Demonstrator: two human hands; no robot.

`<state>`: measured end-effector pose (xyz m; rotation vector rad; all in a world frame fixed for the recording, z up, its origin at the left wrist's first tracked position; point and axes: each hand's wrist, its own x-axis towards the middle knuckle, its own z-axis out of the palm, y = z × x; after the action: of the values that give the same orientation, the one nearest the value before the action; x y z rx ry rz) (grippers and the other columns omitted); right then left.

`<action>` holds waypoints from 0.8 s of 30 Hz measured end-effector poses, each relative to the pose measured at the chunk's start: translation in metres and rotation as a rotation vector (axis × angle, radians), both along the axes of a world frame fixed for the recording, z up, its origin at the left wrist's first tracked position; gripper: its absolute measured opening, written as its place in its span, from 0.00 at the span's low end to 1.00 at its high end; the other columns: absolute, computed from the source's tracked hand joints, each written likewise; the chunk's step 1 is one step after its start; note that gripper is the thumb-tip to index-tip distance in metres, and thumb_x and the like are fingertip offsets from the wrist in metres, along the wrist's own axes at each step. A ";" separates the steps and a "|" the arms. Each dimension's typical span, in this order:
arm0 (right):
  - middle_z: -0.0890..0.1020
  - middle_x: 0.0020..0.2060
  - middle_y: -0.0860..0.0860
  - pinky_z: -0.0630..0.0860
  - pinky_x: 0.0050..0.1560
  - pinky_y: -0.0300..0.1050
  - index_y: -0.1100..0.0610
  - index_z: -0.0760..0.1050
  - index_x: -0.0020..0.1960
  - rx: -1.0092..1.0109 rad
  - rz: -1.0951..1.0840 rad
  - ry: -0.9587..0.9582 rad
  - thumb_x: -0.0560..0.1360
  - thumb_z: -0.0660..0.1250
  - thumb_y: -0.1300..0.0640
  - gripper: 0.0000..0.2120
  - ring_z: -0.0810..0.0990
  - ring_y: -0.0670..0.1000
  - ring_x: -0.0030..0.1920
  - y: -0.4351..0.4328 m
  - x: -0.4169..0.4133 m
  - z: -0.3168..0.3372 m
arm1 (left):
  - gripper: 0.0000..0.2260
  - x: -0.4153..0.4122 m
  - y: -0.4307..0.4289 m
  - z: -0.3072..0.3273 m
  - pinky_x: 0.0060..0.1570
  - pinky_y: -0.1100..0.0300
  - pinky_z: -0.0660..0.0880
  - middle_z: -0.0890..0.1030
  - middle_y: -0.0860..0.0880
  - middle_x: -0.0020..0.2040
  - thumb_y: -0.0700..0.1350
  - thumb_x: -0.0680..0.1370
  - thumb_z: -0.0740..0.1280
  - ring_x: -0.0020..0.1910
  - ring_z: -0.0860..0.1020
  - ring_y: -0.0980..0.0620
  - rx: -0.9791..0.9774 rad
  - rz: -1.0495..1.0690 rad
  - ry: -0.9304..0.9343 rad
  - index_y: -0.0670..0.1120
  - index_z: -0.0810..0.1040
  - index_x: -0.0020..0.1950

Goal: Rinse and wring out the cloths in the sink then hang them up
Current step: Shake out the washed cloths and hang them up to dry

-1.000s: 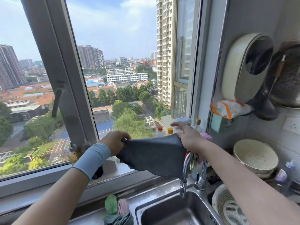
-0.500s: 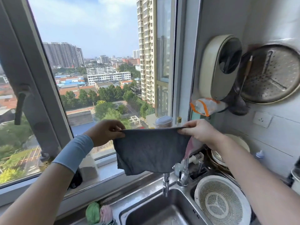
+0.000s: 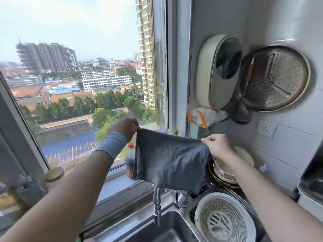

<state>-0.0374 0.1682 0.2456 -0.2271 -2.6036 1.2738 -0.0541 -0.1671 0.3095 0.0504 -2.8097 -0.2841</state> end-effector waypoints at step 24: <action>0.51 0.80 0.42 0.51 0.78 0.53 0.45 0.48 0.81 0.443 0.618 -0.002 0.83 0.49 0.40 0.29 0.49 0.43 0.79 -0.052 -0.003 -0.059 | 0.12 -0.001 0.110 -0.101 0.65 0.57 0.70 0.83 0.52 0.60 0.48 0.81 0.63 0.59 0.79 0.53 0.542 -0.340 -0.210 0.51 0.82 0.62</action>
<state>-0.0404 0.1165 0.1870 0.6978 -2.9772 0.7787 -0.0548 -0.0569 0.2081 -0.2930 -2.8425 -1.1720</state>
